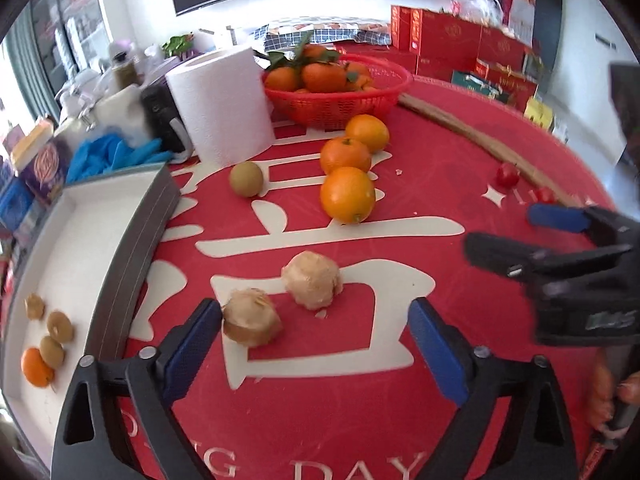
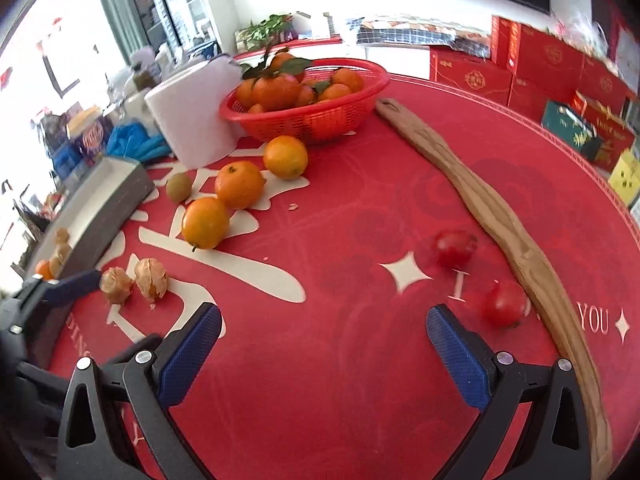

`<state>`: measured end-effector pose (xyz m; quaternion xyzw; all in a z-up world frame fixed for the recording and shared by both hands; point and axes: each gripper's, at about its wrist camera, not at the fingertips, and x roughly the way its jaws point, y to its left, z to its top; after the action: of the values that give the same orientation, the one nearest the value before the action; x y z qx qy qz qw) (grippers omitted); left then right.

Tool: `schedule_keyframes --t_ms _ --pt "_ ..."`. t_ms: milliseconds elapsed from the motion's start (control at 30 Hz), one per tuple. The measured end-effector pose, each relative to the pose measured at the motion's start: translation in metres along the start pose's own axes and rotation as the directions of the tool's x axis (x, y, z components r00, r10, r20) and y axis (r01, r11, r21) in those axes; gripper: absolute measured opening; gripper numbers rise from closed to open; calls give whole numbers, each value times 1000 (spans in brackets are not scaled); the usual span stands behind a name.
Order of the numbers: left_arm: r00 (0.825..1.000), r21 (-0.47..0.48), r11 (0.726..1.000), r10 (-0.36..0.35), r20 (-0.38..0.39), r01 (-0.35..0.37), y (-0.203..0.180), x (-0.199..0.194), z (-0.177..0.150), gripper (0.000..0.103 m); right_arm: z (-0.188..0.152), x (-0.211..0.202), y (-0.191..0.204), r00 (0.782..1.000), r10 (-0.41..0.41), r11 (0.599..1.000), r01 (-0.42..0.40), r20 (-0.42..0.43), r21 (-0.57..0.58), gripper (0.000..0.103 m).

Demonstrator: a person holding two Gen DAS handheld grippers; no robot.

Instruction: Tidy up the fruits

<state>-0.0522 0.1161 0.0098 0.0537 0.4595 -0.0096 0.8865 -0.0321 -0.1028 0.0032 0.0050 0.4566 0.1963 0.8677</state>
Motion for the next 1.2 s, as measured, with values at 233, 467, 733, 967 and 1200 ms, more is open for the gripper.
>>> schedule_keyframes --t_ms 233,467,733,967,1200 --pt "1000 -81 997 4 17 -3 35 -9 -11 90 3 -10 6 997 74 997 -74 3 -13 103" --pt "998 -72 996 -53 15 54 36 -1 -5 33 8 5 45 990 134 989 -136 -49 -61 103" --pt "996 -149 986 -62 62 71 58 -42 -35 27 13 20 88 983 164 979 -173 -83 -111 100" --pt "989 -202 975 -69 128 94 83 -94 -64 26 9 42 138 999 11 973 -21 -45 -231 32" --pt "991 -273 961 0 132 36 139 -119 -79 27 3 29 151 995 66 986 -78 -80 -150 23"
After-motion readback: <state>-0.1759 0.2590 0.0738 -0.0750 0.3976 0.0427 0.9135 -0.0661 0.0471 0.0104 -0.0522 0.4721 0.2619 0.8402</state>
